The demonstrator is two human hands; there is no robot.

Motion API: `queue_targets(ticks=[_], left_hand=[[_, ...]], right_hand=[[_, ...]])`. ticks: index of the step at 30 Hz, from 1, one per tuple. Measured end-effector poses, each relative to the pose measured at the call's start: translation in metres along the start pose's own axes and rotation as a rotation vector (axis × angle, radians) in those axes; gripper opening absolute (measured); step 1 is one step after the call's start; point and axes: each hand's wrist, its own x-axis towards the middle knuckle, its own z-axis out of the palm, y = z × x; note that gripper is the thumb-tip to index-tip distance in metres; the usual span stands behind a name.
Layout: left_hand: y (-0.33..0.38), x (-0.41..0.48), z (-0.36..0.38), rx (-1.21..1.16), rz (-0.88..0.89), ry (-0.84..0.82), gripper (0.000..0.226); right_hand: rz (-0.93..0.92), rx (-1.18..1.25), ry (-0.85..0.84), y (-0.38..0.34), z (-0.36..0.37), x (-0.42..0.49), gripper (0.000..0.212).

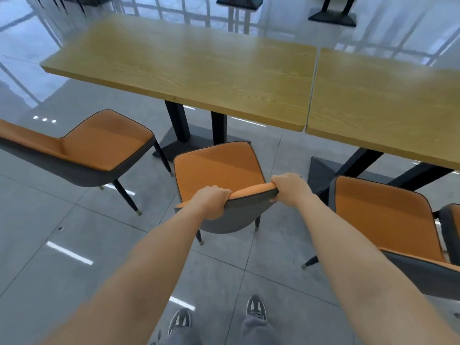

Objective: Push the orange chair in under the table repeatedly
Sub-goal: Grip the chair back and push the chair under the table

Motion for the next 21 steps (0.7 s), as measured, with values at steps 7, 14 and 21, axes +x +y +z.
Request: queue_targets(ticks=[7,14,21], left_hand=[[-0.081,-0.025,-0.016,0.066,0.122,-0.093,0.045],[-0.131,-0.026,-0.029,0.112,0.191,-0.096,0.043],[-0.172,-0.016,-0.043,0.181,0.183,-0.054,0.046]], right_hand=[[0.135,0.065,0.036,-0.088,0.019,-0.013,0.028],[0.205,0.066,0.036,-0.141,0.018,-0.001,0.031],[0.209,0.068,0.092,-0.171,0.019,0.030,0.028]])
